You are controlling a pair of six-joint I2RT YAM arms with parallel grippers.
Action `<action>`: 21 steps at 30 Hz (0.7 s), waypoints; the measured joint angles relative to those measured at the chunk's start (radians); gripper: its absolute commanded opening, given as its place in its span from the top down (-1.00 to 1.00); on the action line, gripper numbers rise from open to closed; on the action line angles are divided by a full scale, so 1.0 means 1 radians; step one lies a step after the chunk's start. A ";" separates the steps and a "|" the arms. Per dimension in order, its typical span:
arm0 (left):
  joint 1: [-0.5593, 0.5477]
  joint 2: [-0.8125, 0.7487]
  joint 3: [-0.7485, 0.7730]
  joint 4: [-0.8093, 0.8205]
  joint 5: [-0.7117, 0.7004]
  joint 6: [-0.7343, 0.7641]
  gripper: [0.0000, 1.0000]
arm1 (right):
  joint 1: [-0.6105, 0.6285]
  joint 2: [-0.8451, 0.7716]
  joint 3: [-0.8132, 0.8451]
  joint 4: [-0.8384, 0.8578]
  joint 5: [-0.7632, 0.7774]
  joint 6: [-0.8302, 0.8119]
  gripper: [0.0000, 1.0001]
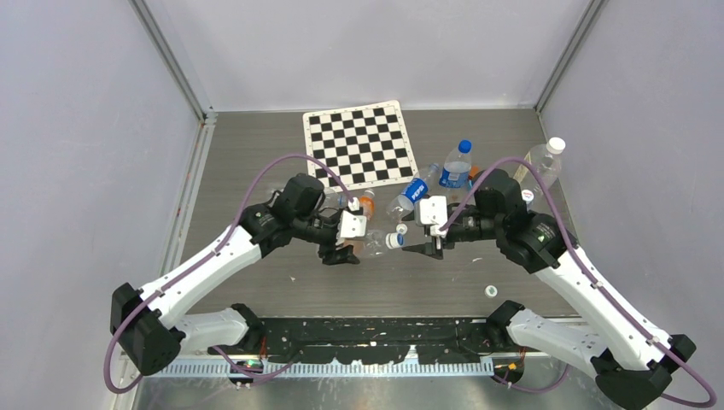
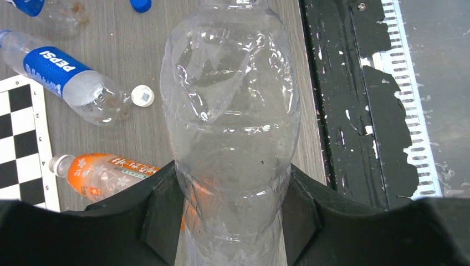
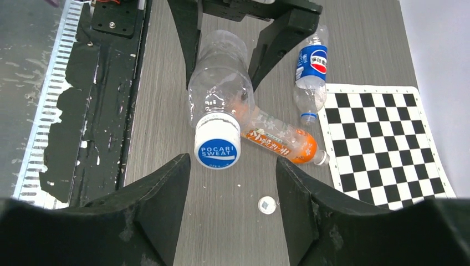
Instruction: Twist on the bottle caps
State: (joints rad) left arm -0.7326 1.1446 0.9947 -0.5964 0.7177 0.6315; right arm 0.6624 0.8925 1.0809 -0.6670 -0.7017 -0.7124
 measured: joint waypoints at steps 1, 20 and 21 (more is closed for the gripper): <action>0.000 0.002 0.000 0.000 0.003 0.000 0.74 | 0.005 0.003 0.000 0.000 0.000 -0.002 -0.23; 0.002 -0.031 -0.035 0.032 -0.057 0.000 0.75 | 0.061 0.099 0.015 0.025 0.042 0.167 0.99; 0.002 -0.048 -0.050 0.046 -0.077 0.000 0.75 | 0.062 0.108 0.015 0.037 0.053 0.219 0.99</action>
State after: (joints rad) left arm -0.7307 1.0966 0.9443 -0.5507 0.6407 0.6315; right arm 0.7242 1.0004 1.0958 -0.6304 -0.6487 -0.4938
